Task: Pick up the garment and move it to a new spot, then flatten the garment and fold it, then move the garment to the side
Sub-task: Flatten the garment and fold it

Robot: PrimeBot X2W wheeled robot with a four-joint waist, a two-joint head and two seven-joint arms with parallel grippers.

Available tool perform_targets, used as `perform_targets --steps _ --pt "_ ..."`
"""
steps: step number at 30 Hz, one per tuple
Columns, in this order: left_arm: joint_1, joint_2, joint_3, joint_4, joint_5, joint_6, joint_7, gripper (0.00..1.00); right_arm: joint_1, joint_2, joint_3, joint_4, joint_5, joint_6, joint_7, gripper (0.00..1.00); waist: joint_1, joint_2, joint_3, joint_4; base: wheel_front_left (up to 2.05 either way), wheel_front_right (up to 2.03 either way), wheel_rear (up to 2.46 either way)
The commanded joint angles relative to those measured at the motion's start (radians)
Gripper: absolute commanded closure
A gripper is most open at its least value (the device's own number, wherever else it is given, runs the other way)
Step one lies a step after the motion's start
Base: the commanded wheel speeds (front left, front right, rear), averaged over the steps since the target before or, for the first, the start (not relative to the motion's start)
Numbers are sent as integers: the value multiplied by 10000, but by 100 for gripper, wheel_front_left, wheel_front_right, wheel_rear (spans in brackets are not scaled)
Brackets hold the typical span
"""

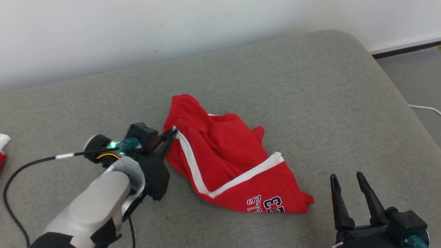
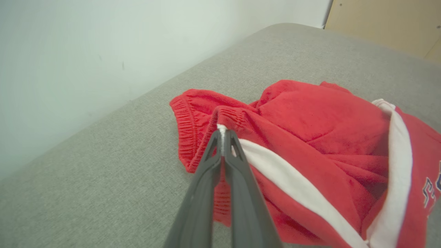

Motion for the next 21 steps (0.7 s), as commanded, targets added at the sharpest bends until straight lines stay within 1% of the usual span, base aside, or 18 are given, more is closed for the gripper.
perform_targets --steps 1,5,8,10,12,15,18,21 --pt "-24 54 59 31 -83 74 -150 100 121 -45 -3 -22 -21 -22 -5 0 -1 -1 -188 300 0 0 0" --pt "195 302 568 -19 -267 439 -772 100 147 -65 -98 -75 -89 -22 -5 0 -1 -1 -345 806 0 0 0" --pt "783 507 1053 -375 -361 880 -1027 100 250 -59 -177 -101 -124 -22 -7 0 -1 -1 -453 1162 0 0 0" --pt "1371 583 1427 -820 -443 1264 -1082 100 323 -58 -255 -122 -157 -22 -5 0 -1 -1 -520 1396 0 0 0" --pt "2082 654 1974 -1550 -414 1635 -1107 100 394 -54 -305 -150 -191 -22 -5 0 -1 -1 -562 1603 0 0 0" --pt "3512 646 2702 -2531 -190 2066 -1094 100 416 -83 -298 -133 -229 -22 -5 0 -1 -1 -613 1870 0 0 0" --pt "4739 421 3419 -3268 -15 2220 -1098 100 434 -138 -325 -94 -221 -22 -5 0 -1 -1 -690 2064 0 0 0" --pt "5846 189 3957 -3575 203 2241 -1098 100 456 -192 -263 -46 -233 -22 -5 0 -1 -1 -809 2178 0 0 0"
